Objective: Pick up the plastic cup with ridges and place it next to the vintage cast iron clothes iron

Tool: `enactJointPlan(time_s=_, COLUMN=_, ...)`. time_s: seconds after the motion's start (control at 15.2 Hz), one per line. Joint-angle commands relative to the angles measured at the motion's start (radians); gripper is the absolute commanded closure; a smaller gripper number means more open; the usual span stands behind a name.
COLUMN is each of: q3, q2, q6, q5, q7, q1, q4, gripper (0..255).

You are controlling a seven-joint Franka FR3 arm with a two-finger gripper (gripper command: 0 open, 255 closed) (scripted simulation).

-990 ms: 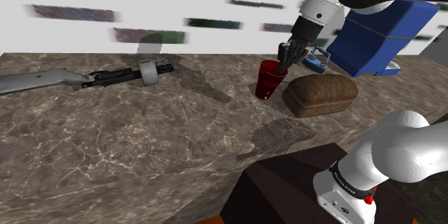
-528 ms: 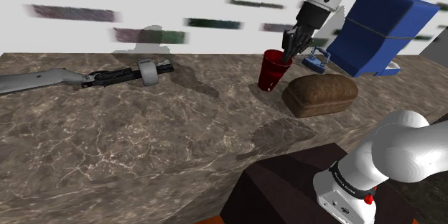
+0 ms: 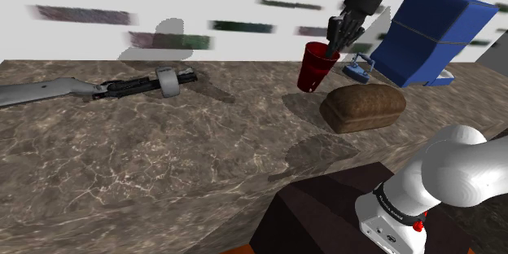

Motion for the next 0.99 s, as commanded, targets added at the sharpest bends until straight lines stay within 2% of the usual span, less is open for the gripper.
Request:
enactJointPlan(time_s=0.0, q3=0.0, q2=0.004, q6=-0.025, q5=0.0, q7=0.005, q1=0.001, q4=0.03, gripper=255)
enactJointPlan(time_s=0.2, q3=-0.001, q2=0.011, q6=-0.051, q5=-0.001, q7=0.01, q1=0.001, q4=0.063, gripper=255)
enactJointPlan(time_s=0.92, q3=-0.225, q2=0.028, q6=-0.114, q5=-0.121, q7=-0.253, q1=-0.08, q4=0.102, gripper=255)
